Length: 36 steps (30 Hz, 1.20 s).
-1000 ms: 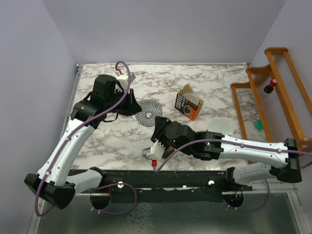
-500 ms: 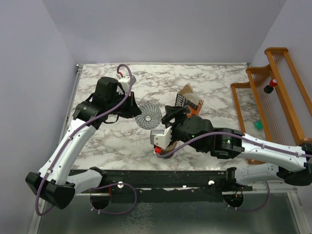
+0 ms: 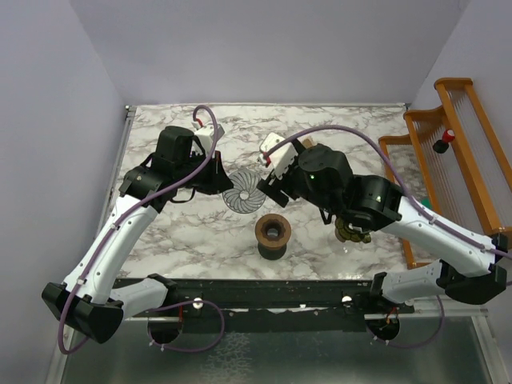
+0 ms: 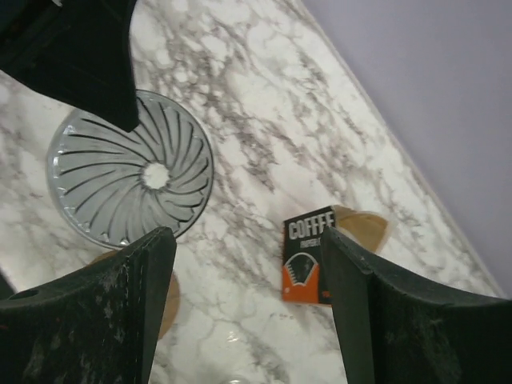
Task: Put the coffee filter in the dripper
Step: Pick up the coffee dripper from the center of the board.
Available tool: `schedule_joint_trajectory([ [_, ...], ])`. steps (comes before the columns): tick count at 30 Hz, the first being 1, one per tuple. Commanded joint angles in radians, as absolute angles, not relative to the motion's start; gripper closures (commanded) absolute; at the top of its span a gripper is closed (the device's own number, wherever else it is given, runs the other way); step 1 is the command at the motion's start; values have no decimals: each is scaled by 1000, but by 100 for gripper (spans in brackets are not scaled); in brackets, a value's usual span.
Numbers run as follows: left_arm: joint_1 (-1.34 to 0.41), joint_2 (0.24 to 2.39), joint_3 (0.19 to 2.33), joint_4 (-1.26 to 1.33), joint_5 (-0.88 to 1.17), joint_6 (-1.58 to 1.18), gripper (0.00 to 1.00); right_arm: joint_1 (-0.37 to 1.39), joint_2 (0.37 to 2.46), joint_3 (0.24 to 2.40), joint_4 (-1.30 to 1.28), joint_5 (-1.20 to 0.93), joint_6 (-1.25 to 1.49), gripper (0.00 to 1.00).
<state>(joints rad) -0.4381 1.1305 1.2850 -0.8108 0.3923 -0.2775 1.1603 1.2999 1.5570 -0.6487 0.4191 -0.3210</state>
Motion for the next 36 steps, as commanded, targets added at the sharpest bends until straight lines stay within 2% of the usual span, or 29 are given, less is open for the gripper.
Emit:
schedule_joint_trajectory([
  [1, -437, 1108, 1300, -797, 471, -265, 100, 1096, 1305, 1620, -743, 222, -79, 24],
  [16, -449, 1104, 1321, -768, 635, -310, 100, 834, 1323, 1575, -751, -242, 181, 34],
  [27, -456, 1102, 1310, -749, 628, -350, 100, 798, 1307, 1477, -704, -341, 272, 44],
  [36, -466, 1101, 1291, -719, 621, -380, 100, 796, 1299, 1433, -656, -360, 330, 58],
])
